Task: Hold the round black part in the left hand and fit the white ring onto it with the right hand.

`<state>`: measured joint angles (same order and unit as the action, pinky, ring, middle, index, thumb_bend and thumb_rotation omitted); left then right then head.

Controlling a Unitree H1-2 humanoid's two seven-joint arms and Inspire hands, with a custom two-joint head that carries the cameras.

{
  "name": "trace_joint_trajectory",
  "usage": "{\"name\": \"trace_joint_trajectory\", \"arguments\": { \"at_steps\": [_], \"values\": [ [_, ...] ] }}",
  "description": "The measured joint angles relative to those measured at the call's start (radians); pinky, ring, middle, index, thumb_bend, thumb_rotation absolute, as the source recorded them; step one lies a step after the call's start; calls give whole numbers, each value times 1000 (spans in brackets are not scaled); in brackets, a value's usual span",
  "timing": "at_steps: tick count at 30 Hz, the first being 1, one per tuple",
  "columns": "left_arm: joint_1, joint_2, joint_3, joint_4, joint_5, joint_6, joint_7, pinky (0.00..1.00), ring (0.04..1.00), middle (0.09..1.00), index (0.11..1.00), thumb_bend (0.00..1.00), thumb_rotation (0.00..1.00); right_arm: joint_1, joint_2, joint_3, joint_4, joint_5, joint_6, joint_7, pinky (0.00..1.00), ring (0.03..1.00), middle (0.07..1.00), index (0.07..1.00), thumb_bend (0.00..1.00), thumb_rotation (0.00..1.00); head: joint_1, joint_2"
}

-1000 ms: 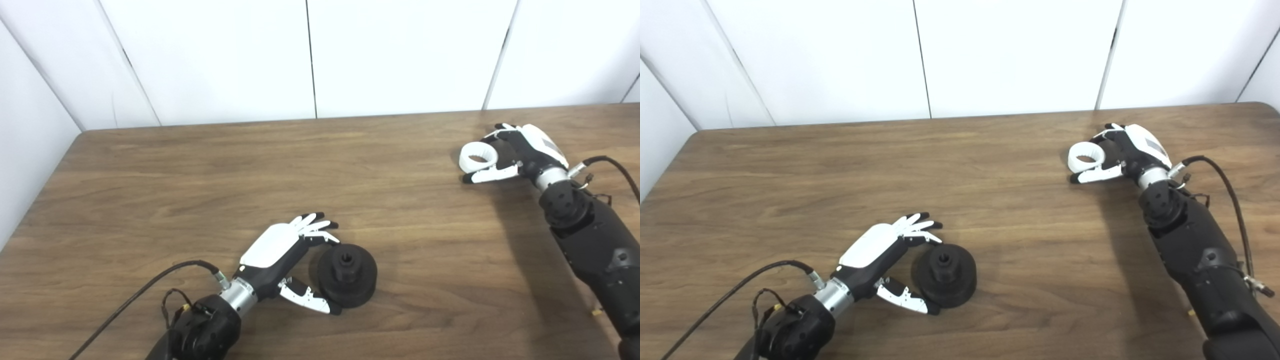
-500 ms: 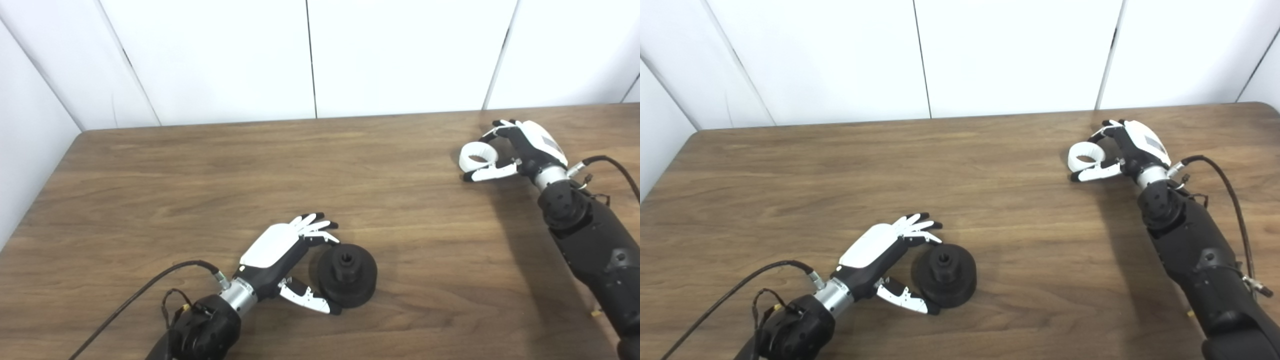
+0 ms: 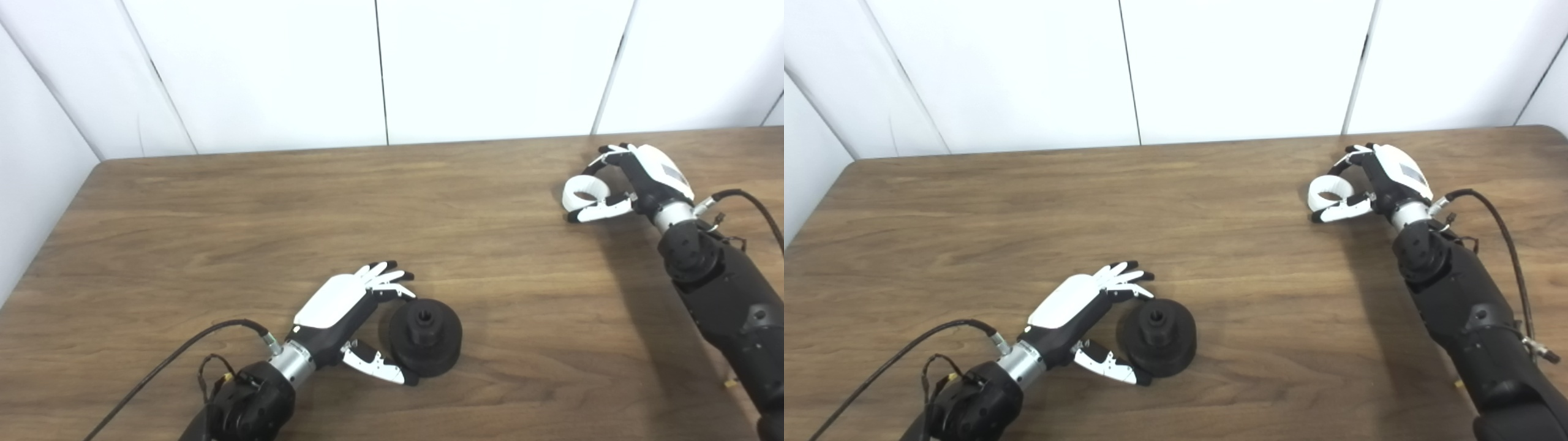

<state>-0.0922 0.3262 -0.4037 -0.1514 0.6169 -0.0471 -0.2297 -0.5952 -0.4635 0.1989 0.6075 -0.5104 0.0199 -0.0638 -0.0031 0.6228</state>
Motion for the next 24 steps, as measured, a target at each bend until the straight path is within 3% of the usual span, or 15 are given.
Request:
{"name": "trace_joint_trajectory", "arguments": {
  "at_steps": [1, 4, 20, 24],
  "values": [
    [0, 0, 0, 0, 0, 0, 0, 1000, 996, 921, 660, 874, 335, 0, 0, 0, 0, 0, -1, -1, 988, 983, 889, 521, 630, 168, -2, 0],
    [0, -1, 0, 0, 0, 0, 0, 1000, 999, 923, 659, 873, 332, 0, 0, 0, 0, 1, -8, -8, 993, 984, 887, 496, 539, 153, 0, 0],
    [2, -6, 1, 0, 0, 5, 0, 1000, 995, 920, 662, 875, 321, -5, -1, -1, 19, 11, -32, -14, 988, 979, 875, 489, 525, 147, 3, 2],
    [1, -12, 0, 0, 0, 6, -2, 1000, 995, 920, 664, 873, 327, 12, -12, -2, -26, 10, -28, 0, 963, 970, 876, 490, 525, 148, 5, 2]
  ]
}}
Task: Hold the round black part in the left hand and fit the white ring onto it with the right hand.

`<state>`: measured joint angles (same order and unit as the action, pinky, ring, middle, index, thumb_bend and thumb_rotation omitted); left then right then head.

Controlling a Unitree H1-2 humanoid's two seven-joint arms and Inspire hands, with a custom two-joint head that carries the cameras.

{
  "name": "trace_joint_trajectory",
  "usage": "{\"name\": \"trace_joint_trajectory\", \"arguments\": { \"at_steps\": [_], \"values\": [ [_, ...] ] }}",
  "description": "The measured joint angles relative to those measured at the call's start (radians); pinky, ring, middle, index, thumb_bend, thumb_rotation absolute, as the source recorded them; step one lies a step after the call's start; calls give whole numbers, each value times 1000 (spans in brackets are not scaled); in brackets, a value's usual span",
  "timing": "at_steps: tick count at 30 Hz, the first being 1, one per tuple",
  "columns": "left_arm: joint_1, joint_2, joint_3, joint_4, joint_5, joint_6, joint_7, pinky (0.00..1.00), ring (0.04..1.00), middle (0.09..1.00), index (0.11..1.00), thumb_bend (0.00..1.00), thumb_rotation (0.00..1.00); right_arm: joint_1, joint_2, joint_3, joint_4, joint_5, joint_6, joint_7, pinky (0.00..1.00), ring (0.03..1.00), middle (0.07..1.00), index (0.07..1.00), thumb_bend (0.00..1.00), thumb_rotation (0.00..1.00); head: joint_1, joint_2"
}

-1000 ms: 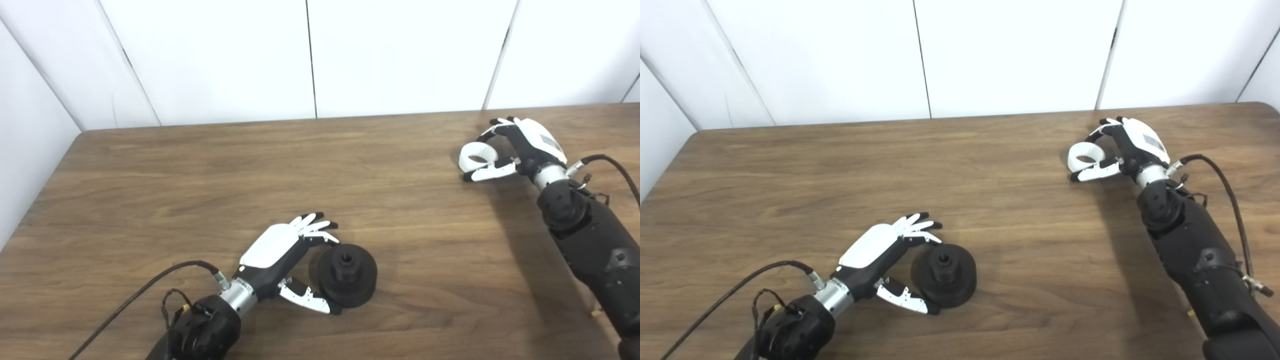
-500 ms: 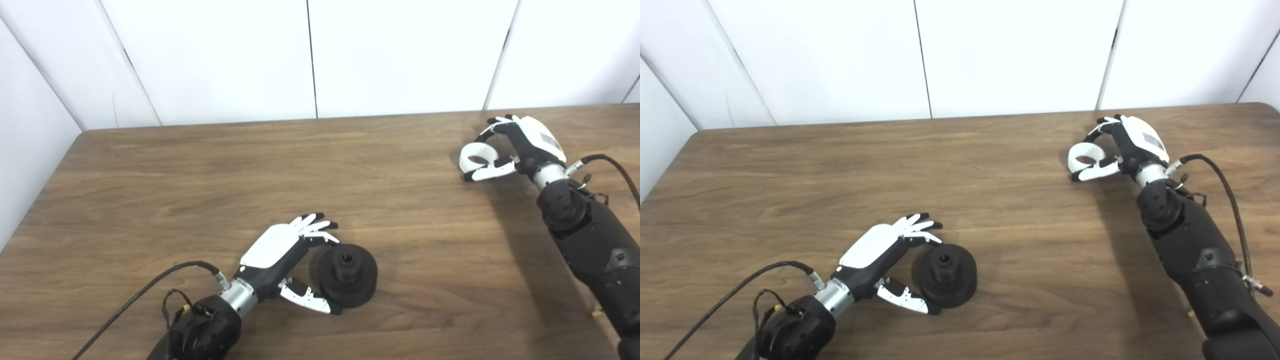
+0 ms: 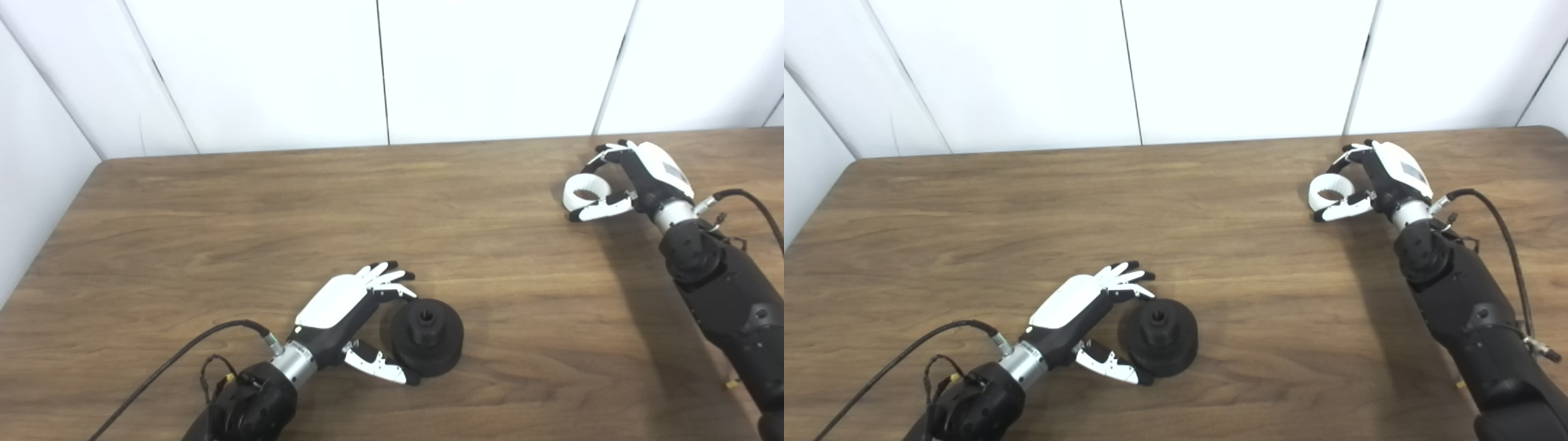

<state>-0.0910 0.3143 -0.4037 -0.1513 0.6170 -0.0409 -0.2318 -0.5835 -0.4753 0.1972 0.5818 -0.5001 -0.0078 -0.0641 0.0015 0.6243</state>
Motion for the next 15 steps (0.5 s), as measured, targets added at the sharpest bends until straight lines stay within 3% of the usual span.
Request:
{"name": "trace_joint_trajectory", "arguments": {
  "at_steps": [15],
  "values": [
    [-5, -12, -1, 18, 1, -7, 4, 1000, 991, 916, 664, 871, 338, 134, -29, -47, -391, 49, 88, 188, 940, 963, 878, 488, 525, 146, 0, -3]
  ]
}}
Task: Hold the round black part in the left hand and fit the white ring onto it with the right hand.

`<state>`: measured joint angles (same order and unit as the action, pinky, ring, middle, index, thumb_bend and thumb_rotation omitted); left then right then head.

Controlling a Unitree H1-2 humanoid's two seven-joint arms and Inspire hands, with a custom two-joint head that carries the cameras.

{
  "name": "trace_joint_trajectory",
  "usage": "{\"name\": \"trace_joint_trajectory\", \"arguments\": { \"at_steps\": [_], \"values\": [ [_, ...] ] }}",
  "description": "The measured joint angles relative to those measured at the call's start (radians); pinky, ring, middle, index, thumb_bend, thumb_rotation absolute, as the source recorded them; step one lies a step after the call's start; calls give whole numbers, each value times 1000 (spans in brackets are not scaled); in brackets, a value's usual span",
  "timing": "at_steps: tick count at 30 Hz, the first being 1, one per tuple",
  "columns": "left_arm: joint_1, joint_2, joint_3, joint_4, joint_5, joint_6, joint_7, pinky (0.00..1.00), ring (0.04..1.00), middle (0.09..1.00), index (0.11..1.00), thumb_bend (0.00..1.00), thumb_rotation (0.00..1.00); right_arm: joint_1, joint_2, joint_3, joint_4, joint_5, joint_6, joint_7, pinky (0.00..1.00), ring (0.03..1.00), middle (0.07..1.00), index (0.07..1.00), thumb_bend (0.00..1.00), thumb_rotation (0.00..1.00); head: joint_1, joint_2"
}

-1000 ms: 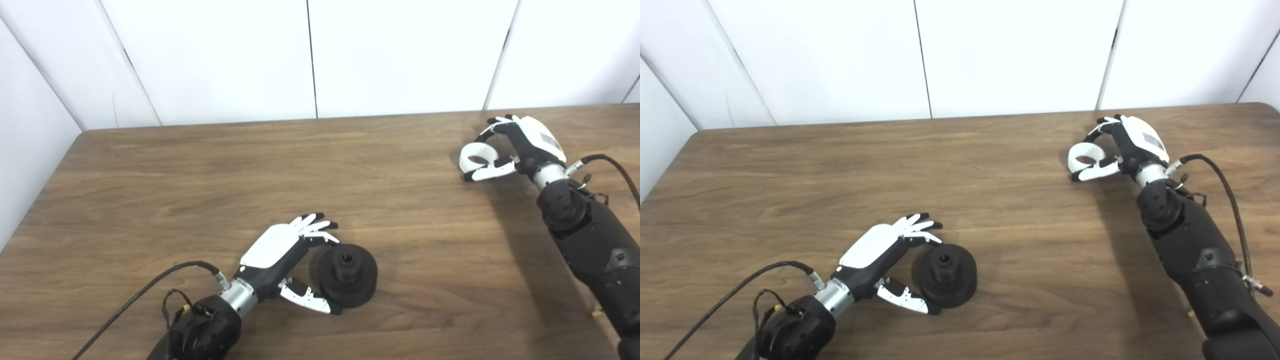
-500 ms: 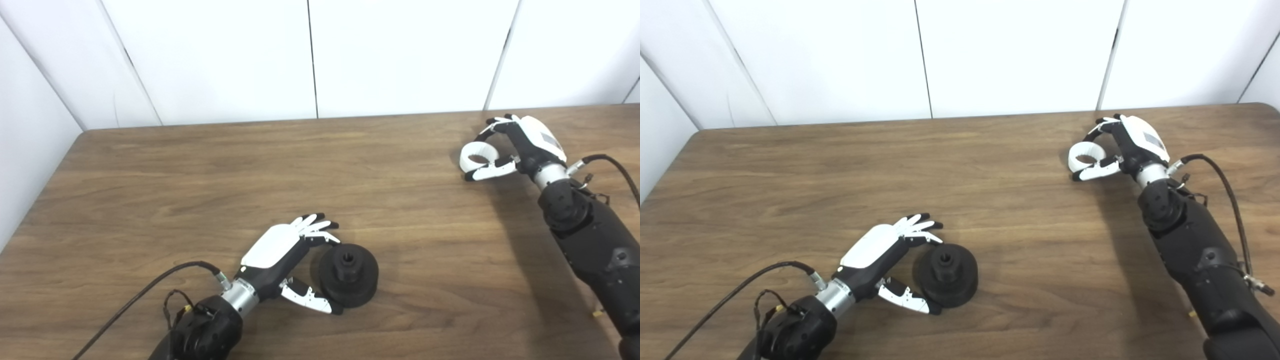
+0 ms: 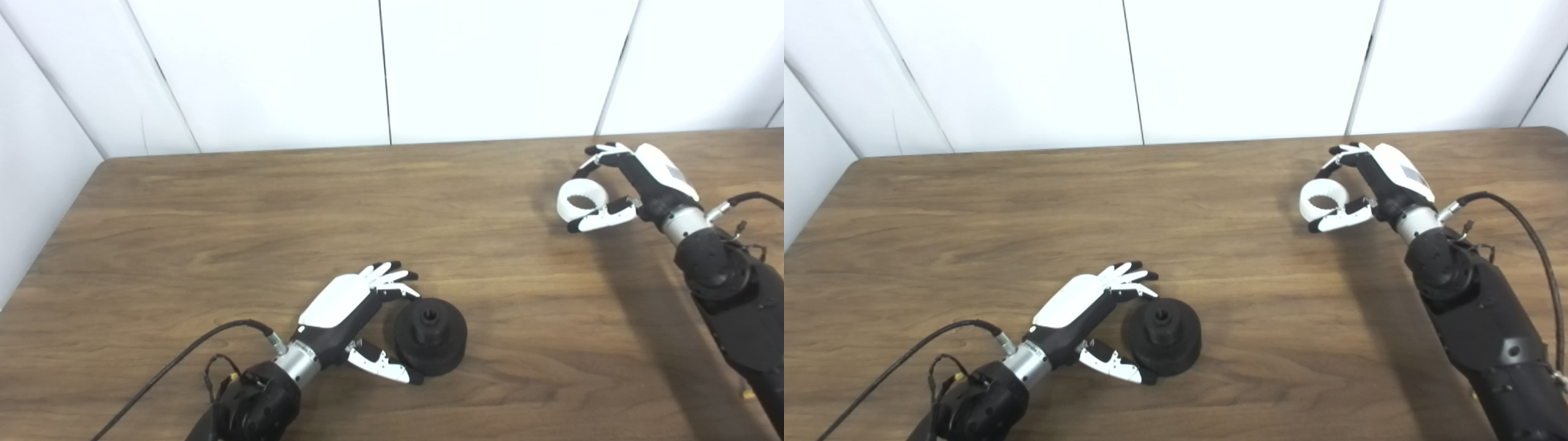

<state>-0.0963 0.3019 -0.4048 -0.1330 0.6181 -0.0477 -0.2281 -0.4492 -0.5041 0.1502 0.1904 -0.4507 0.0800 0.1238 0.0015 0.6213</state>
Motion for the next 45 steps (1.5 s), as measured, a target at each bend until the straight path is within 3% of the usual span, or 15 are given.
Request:
{"name": "trace_joint_trajectory", "arguments": {
  "at_steps": [13, 20, 34, 45],
  "values": [
    [-5, -4, -4, 10, 8, -3, 4, 1000, 991, 916, 663, 868, 358, 78, 2, -6, -350, 50, 116, 174, 939, 972, 893, 488, 525, 142, 0, 0],
    [-5, -11, -3, 15, 8, -3, 7, 1000, 995, 917, 660, 869, 339, 87, 53, 53, -492, 35, 187, 237, 930, 974, 894, 487, 525, 143, 2, 2],
    [-5, -17, -2, 16, 8, -4, 7, 1000, 990, 914, 660, 872, 332, 137, 171, 156, -595, 11, 236, 308, 929, 988, 907, 488, 525, 147, 0, 8],
    [-5, -20, -1, 19, 8, -4, 9, 1000, 990, 914, 655, 868, 321, 158, 174, 177, -606, -1, 237, 336, 996, 1000, 913, 488, 525, 149, 0, 14]
  ]
}}
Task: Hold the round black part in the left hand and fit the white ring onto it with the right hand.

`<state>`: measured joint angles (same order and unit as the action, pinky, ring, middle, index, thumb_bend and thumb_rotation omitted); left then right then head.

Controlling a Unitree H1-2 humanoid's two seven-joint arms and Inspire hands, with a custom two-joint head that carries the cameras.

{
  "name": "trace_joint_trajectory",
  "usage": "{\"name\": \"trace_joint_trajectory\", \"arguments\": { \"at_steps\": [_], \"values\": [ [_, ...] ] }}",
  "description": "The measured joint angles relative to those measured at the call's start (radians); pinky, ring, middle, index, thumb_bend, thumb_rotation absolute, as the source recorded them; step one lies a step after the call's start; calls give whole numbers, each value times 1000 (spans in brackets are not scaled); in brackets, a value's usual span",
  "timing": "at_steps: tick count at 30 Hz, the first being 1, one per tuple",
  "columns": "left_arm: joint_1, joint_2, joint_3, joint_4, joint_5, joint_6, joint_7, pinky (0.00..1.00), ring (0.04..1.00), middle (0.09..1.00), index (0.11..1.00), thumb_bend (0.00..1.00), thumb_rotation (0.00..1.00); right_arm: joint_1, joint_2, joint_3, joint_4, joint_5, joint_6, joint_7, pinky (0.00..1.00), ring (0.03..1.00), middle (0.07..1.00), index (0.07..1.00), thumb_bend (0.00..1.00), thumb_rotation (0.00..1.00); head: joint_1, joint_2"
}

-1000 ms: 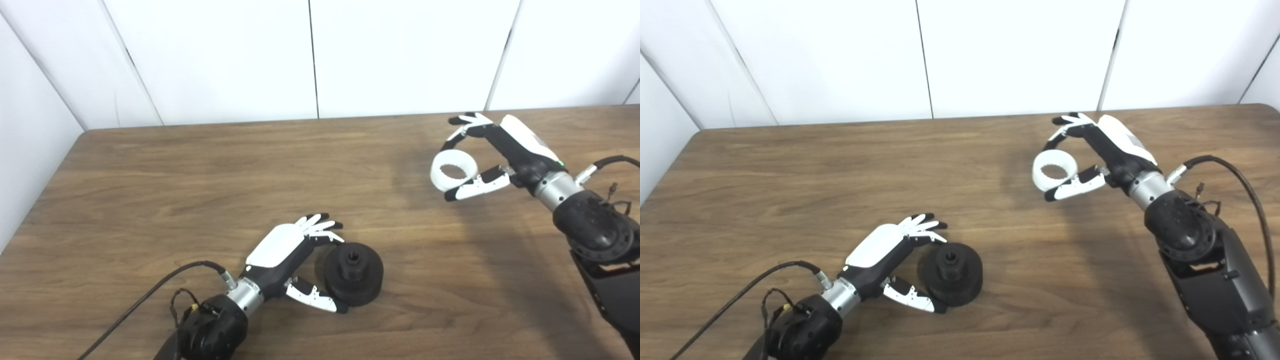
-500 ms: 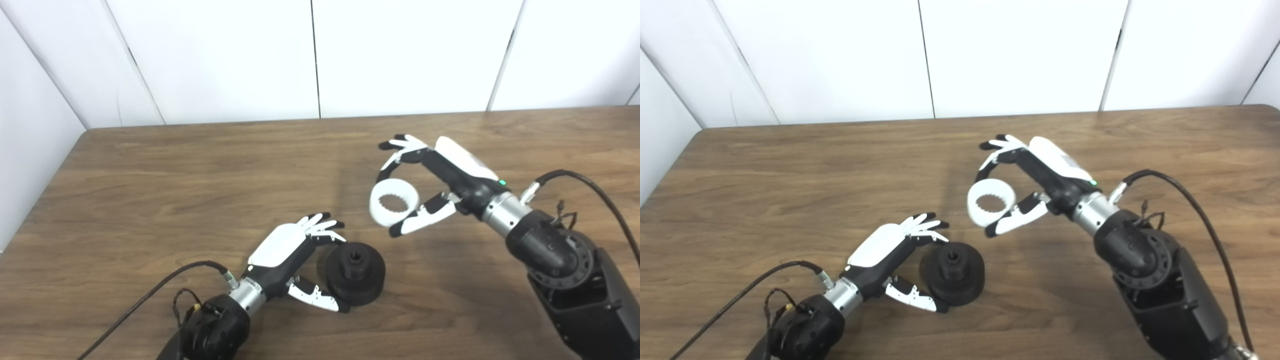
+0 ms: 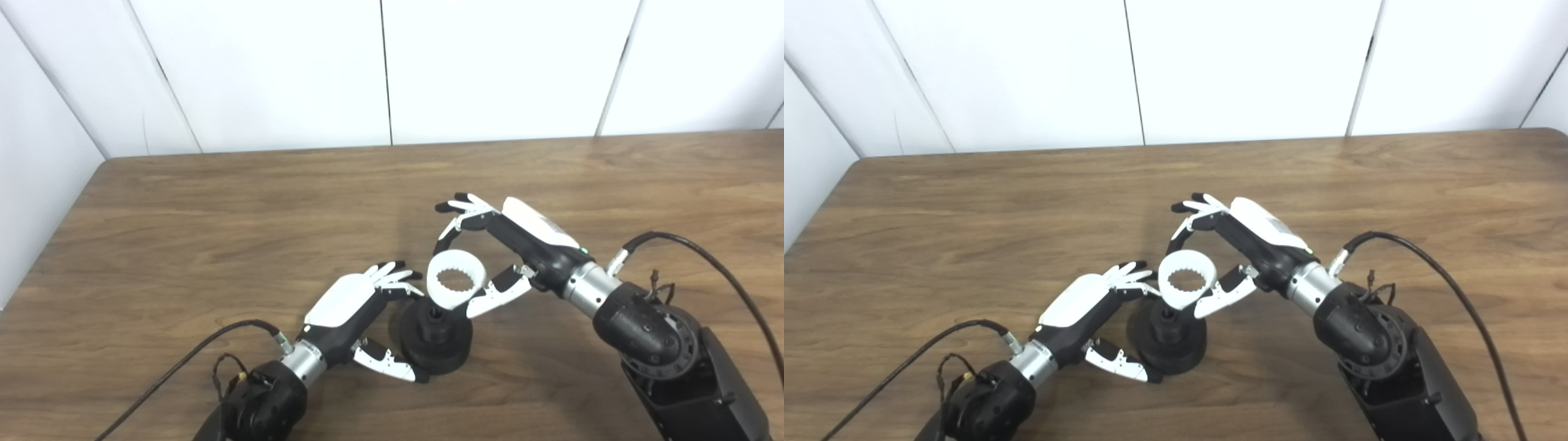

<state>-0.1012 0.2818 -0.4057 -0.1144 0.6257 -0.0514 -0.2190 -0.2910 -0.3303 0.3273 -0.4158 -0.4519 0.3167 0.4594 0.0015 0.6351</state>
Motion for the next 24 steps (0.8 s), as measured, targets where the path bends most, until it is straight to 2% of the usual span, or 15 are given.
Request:
{"name": "trace_joint_trajectory", "arguments": {
  "at_steps": [13, 24],
  "values": [
    [0, -1, 0, 0, 0, 3, 0, 1000, 993, 916, 667, 865, 326, 16, -4, 17, -66, -8, 3, 60, 990, 1000, 908, 488, 525, 150, 8, 14],
    [-1, -3, -1, 0, 1, 5, -2, 1000, 993, 916, 660, 864, 342, 16, -6, 21, -68, -30, 3, 84, 1000, 1000, 904, 488, 525, 152, 12, 17]
  ]
}}
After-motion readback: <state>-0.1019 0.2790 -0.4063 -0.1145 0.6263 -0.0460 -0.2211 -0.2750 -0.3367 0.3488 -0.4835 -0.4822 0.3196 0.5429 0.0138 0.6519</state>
